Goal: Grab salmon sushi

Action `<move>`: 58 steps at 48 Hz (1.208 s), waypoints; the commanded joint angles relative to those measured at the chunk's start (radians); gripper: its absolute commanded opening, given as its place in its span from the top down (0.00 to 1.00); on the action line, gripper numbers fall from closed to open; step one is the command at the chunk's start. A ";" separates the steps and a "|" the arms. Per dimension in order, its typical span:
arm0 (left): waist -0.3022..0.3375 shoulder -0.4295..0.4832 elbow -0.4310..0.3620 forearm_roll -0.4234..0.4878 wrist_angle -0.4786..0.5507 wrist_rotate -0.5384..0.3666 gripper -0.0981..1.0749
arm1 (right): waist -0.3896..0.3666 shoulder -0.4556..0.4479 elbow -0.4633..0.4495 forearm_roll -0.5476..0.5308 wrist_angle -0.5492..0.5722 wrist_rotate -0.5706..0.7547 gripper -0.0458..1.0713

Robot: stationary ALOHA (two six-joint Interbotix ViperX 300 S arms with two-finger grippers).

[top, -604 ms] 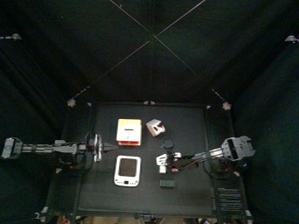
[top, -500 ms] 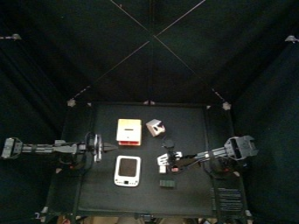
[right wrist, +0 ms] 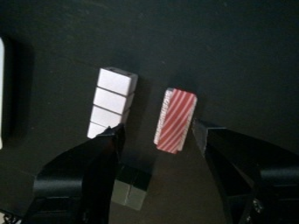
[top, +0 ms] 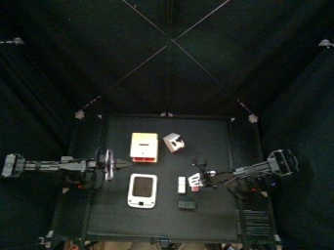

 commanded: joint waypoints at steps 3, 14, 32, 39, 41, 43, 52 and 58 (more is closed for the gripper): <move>0.005 0.005 -0.012 -0.002 -0.003 0.000 0.93 | 0.011 -0.028 0.008 0.021 0.002 0.023 0.12; 0.006 0.005 -0.011 -0.002 -0.003 0.000 0.93 | 0.035 0.018 0.012 0.006 -0.002 0.115 0.12; 0.008 0.005 -0.011 0.000 -0.003 0.000 0.93 | 0.043 0.144 0.018 -0.005 -0.066 0.152 0.12; 0.008 0.005 -0.012 0.000 -0.003 0.000 0.93 | 0.041 0.181 0.018 -0.008 -0.086 0.149 0.12; 0.008 0.005 -0.011 -0.002 -0.003 0.000 0.93 | 0.041 0.190 0.020 -0.008 -0.089 0.149 0.12; 0.008 0.005 -0.011 -0.002 -0.003 0.000 0.93 | 0.041 0.198 0.021 -0.008 -0.089 0.147 0.12; 0.008 0.005 -0.011 -0.002 -0.003 0.000 0.93 | 0.040 0.235 0.025 -0.012 -0.101 0.144 0.12; 0.008 0.005 -0.011 0.000 -0.005 0.000 0.93 | 0.038 0.250 0.026 -0.012 -0.118 0.143 0.13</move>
